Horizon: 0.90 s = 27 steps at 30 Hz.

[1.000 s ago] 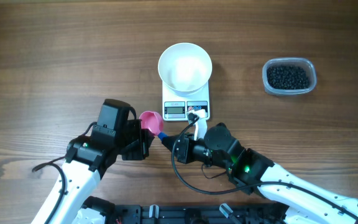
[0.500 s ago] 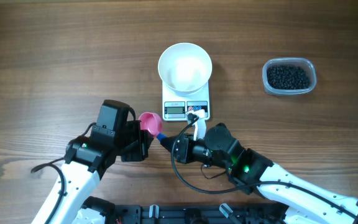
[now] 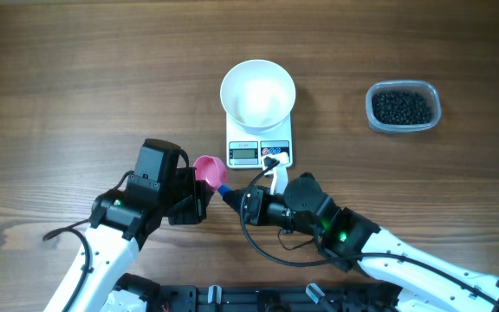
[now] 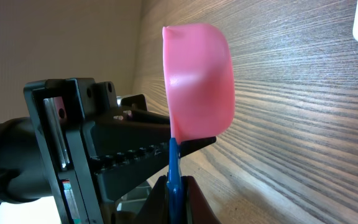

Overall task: Scoop item into bowl and weigh 150g on scale
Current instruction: 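Release the left gripper and carry the scoop right toward the bean tub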

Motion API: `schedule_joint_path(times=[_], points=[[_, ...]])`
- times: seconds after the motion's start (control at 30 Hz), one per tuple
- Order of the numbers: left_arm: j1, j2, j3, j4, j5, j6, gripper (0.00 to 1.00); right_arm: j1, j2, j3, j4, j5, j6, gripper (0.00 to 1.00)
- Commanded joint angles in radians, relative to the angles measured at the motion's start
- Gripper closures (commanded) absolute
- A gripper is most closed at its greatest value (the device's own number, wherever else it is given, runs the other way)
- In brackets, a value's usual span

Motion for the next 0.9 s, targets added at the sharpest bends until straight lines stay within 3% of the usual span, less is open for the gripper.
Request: schedule_joint_path(times=[0.0, 0.23, 0.3, 0.53, 0.73, 0.87], points=[[-0.006, 0.0, 0.002, -0.013, 0.023, 0.005, 0.96, 0.003, -0.008, 0.021, 0.046, 0.04, 0.025, 0.95], [-0.005, 0.0, 0.002, -0.013, 0.023, 0.005, 0.96, 0.003, -0.008, 0.021, 0.056, 0.071, -0.058, 0.95], [-0.005, 0.0, 0.002, -0.013, 0.022, 0.005, 0.85, 0.003, -0.008, 0.021, 0.055, 0.079, -0.098, 0.95], [-0.005, 0.0, 0.002, -0.013, 0.03, 0.01, 0.68, -0.038, -0.008, 0.021, -0.018, 0.095, -0.206, 0.95], [0.035, -0.037, 0.002, 0.044, 0.037, 0.202, 0.64, -0.117, -0.035, 0.073, -0.215, 0.072, -0.348, 0.95], [0.081, -0.102, 0.002, 0.043, 0.038, 0.349, 0.54, -0.122, -0.096, 0.154, -0.492, 0.142, -0.442, 0.95]])
